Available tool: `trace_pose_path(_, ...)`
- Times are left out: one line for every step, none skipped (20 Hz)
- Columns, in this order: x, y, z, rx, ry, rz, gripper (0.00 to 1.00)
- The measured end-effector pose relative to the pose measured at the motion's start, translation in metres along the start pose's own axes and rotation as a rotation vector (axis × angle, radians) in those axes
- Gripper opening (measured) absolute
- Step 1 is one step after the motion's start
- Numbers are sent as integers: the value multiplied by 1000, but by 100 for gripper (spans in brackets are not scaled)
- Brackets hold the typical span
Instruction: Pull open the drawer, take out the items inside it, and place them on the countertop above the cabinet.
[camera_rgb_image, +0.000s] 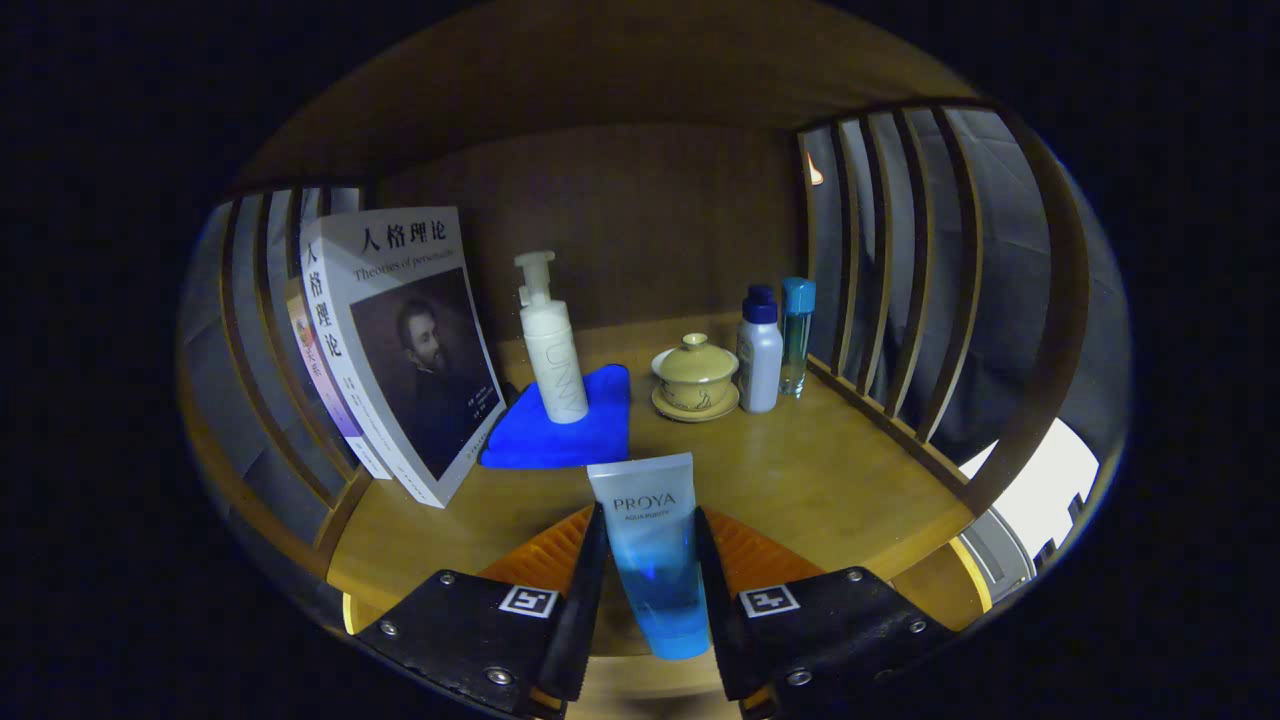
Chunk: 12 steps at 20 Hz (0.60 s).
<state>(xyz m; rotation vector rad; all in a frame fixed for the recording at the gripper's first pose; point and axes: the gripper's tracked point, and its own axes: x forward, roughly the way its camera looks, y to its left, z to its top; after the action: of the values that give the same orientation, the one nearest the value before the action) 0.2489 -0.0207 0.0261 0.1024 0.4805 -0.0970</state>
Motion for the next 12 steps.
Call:
trace_pose_path(8, -1, -3, 1, 10, 3, 51)
trace_pose_path(12, -4, -4, 5, 20, 5, 52)
trace_pose_path(15, -4, -3, 8, 25, 10, 53)
trace_pose_path(17, -5, -5, 9, 30, 11, 53)
trace_pose_path(18, -6, -5, 4, 30, 16, 53)
trace_pose_path(24, -5, -8, -7, 38, 30, 55)
trace_pose_path(26, -4, -12, -18, 50, 41, 55)
trace_pose_path(28, -2, -17, -27, 58, 56, 57)
trace_pose_path(30, 1, -16, -26, 55, 70, 58)
trace_pose_path(30, 3, -17, -22, 47, 88, 67)
trace_pose_path(29, 6, -15, -12, 35, 103, 76)
trace_pose_path(25, 9, -12, -4, 20, 121, 85)
